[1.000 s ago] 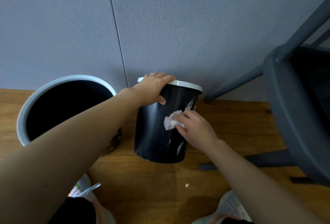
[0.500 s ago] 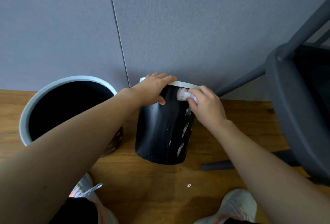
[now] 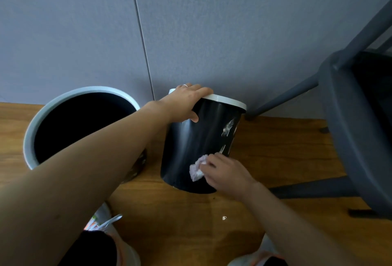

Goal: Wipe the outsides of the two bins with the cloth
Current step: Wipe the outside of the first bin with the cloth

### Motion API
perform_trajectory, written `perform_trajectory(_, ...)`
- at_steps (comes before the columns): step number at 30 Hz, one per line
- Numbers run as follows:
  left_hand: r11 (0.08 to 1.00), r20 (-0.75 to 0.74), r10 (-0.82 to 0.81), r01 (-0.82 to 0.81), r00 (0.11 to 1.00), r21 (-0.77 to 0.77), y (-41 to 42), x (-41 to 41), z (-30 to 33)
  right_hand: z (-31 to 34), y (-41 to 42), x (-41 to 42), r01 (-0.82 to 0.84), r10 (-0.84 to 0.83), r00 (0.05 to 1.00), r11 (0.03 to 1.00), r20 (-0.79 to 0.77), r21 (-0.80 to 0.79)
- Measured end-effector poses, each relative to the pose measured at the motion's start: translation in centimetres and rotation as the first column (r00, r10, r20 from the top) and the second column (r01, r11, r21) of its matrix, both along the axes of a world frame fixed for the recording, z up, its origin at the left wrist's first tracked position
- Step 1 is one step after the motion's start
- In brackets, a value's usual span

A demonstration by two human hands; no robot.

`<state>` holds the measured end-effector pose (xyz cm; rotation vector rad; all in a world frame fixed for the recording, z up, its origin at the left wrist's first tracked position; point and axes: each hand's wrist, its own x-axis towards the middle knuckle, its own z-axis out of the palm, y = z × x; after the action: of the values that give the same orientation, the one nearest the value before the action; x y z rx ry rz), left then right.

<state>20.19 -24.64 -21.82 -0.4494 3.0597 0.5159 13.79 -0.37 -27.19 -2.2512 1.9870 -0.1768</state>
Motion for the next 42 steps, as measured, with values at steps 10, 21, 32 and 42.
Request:
perform_trajectory(10, 1.000, 0.005, 0.029, -0.029, 1.000, 0.002, 0.2, -0.1, 0.2, 1.9, -3.4, -2.2, 0.352, -0.343, 0.936, 0.919, 0.083, -0.175)
perform_trajectory(21, 0.999, -0.002, 0.027, -0.027, 1.000, 0.026, 0.1, -0.1, 0.1, -1.1, 1.3, 1.2, 0.089, -0.089, 0.994, 0.996, 0.067, 0.000)
perform_trajectory(32, 0.998, 0.011, 0.050, -0.050, 0.999, 0.037, -0.5, -0.3, 0.0, -2.1, 2.0, 1.5, 0.141, -0.148, 0.979, 0.988, 0.139, 0.059)
perform_trajectory(42, 0.995, 0.020, 0.078, -0.079, 0.997, 0.064, -0.9, -0.2, -0.8, -0.2, -0.7, -1.7, 0.356, -0.326, 0.917, 0.929, 0.232, -0.104)
